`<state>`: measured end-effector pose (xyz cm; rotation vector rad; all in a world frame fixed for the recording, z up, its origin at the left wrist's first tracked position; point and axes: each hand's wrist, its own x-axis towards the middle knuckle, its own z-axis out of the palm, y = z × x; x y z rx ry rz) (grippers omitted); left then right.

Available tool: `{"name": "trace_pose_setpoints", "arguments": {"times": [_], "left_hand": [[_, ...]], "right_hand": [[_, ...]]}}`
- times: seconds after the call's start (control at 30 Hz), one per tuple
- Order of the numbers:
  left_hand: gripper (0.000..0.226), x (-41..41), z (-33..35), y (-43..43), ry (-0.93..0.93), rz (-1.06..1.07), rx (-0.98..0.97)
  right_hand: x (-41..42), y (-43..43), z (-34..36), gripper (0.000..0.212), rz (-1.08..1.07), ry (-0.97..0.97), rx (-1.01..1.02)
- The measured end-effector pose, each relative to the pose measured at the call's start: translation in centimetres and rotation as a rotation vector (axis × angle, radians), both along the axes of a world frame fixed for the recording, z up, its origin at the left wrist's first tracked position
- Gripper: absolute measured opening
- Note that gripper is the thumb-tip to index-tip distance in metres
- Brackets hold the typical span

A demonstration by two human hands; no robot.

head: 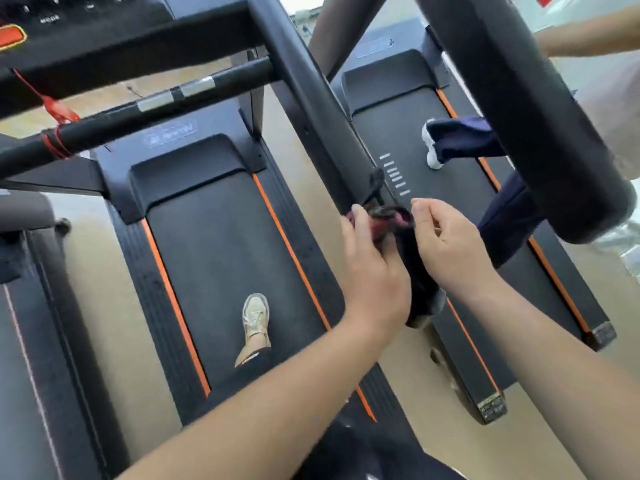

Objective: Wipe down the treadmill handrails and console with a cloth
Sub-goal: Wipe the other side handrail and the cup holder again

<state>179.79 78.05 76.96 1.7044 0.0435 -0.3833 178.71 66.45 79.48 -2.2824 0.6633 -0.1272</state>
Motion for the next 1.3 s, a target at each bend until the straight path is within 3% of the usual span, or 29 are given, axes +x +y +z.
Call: {"name": "trace_pose_setpoints", "arguments": {"times": [0.1, 0.17, 0.2, 0.23, 0.33, 0.47, 0.57, 0.67, 0.77, 0.87, 0.97, 1.07, 1.13, 1.17, 1.3], "left_hand": [[0.057, -5.3, -1.2, 0.6, 0.102, -0.049, -0.07], [0.036, -2.6, -2.3, 0.3, 0.104, 0.014, -0.095], [0.02, -0.2, -2.3, 0.2, 0.108, 0.036, -0.049], [0.019, 2.5, -2.2, 0.1, 0.09, 0.079, 0.028], [0.024, 5.4, -1.2, 0.1, 0.075, 0.111, 0.094], [0.025, -4.4, -0.8, 0.8, 0.126, -0.01, 0.079], [0.021, -9.7, 0.2, 3.7, 0.266, -0.273, 0.053], [0.031, -7.6, 0.3, 6.7, 0.422, -0.31, -0.004], [0.034, -2.5, -3.1, 9.2, 0.292, -0.221, 0.148], [0.059, 1.9, -6.4, 13.3, 0.247, -0.097, 0.296], [0.077, 5.7, -1.9, 18.6, 0.226, 0.094, 0.181], [0.049, 7.0, 1.5, 24.0, 0.159, 0.178, 0.203], [0.02, 7.4, 2.7, 27.3, 0.103, 0.127, 0.167], [0.016, 7.6, 3.4, 28.9, 0.092, 0.089, 0.138], [0.037, 9.1, 4.6, 35.6, 0.033, 0.151, 0.147]], "right_hand": [[-1.6, 0.0, 0.0, 0.029, -0.027, -0.016, -0.003], [-2.5, -0.2, 0.1, 0.028, -0.043, -0.018, 0.005], [-2.9, -0.3, 0.0, 0.028, -0.051, -0.013, 0.012], [-3.2, -0.4, -0.1, 0.03, -0.056, -0.005, 0.016], [-3.9, -0.3, -0.4, 0.038, -0.064, 0.01, 0.04], [-3.9, 0.5, -0.3, 0.039, -0.051, -0.025, 0.004], [-3.1, 0.8, 0.1, 0.039, -0.027, -0.054, -0.072], [-2.0, 2.0, 1.3, 0.033, 0.06, -0.133, -0.203], [-0.4, 5.0, 1.6, 0.021, 0.235, -0.204, -0.269], [2.0, 9.8, 1.2, 0.016, 0.418, -0.005, -0.075], [4.6, 14.8, 0.7, 0.016, 0.476, 0.178, 0.091], [8.0, 20.4, 1.5, 0.037, 0.418, 0.264, 0.435], [10.2, 24.3, 2.4, 0.049, 0.397, 0.35, 0.683], [11.3, 26.3, 2.8, 0.052, 0.435, 0.376, 0.708], [14.9, 33.5, 2.7, 0.035, 0.539, 0.335, 0.61]]}}
